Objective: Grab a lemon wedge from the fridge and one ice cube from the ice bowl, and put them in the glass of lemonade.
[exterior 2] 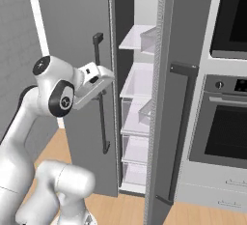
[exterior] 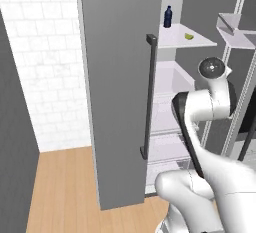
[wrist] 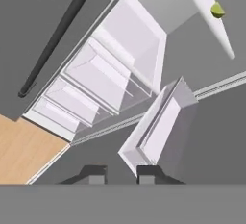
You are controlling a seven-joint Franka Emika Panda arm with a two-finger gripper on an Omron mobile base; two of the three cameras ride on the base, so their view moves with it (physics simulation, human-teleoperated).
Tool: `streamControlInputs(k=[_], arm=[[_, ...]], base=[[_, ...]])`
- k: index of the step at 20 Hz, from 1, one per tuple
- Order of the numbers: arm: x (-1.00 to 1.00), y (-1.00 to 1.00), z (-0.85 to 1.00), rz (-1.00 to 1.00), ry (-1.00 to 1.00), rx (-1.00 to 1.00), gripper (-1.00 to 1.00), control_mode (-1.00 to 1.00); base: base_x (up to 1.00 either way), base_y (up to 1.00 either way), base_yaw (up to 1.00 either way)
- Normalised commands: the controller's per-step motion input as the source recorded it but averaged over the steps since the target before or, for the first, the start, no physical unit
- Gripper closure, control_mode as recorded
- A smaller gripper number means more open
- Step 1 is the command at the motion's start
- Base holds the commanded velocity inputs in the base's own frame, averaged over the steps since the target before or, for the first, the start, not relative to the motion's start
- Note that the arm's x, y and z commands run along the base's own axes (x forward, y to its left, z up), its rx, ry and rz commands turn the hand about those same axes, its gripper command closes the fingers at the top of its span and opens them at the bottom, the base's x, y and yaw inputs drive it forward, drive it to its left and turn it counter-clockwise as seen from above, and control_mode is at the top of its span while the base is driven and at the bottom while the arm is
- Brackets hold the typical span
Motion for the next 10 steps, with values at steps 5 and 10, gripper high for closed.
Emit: streamControlInputs(k=[5,10], arm=[[0.74,-0.1,0.02,0.0,-0.03,-0.12,-1.0,-1.0],[0.68,-0.21,0.26,0.0,-0.12,-0.25,-1.0,-1.0]], base=[[0.0,0.0,0.0],[0.0,0.0,0.0]])
